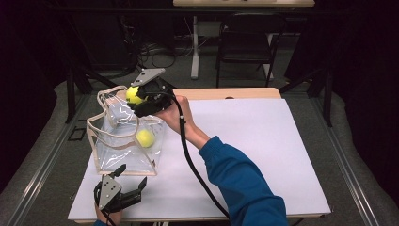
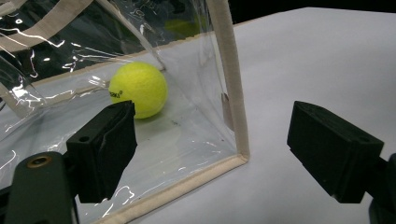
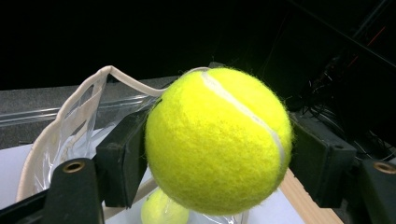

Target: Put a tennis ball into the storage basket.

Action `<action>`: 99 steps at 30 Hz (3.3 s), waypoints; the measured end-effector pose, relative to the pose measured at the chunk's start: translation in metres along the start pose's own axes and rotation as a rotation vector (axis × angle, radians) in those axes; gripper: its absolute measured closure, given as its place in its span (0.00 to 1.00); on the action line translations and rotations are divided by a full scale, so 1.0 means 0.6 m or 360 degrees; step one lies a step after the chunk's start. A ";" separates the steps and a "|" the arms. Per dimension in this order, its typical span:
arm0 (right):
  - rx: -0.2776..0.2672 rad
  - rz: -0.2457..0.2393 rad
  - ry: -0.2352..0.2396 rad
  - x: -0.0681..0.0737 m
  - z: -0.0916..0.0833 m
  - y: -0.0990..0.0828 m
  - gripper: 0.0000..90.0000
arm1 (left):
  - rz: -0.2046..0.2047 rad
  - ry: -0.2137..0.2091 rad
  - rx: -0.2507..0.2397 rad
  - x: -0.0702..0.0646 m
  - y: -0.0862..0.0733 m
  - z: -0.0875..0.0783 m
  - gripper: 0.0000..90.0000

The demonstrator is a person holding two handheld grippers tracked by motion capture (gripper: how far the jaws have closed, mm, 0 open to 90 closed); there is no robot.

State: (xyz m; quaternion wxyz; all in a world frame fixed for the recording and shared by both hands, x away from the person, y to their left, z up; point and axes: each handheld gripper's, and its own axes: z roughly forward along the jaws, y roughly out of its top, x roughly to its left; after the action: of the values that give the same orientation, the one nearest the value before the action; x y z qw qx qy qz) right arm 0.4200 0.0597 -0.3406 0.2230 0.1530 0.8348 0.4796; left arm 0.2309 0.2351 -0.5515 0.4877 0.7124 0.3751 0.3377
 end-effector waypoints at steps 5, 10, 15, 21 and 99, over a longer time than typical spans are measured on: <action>-0.0013 -0.0001 0.0000 0.002 0.001 0.002 0.29 | -0.0009 0.0001 -0.0006 0.000 0.000 -0.002 0.18; -0.0022 -0.0006 0.0014 0.006 0.006 0.007 0.29 | -0.0004 -0.0002 0.0000 0.001 0.000 -0.001 0.18; -0.0036 -0.0001 0.0029 0.012 0.009 0.013 0.29 | -0.0011 0.0002 -0.0012 0.000 0.000 -0.002 0.18; -0.0027 -0.0022 0.0045 0.020 0.017 0.016 0.29 | -0.0013 -0.0004 -0.0011 0.000 0.000 -0.002 0.18; 0.0135 -0.0043 0.0224 0.067 0.104 -0.001 0.29 | -0.0015 -0.0004 -0.0019 0.000 -0.001 -0.005 0.18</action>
State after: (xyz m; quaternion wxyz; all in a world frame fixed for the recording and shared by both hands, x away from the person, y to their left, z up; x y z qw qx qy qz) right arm 0.4180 0.1241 -0.3778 0.1635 0.1169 0.8699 0.4504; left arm 0.2285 0.2366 -0.5510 0.4940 0.7080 0.3758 0.3368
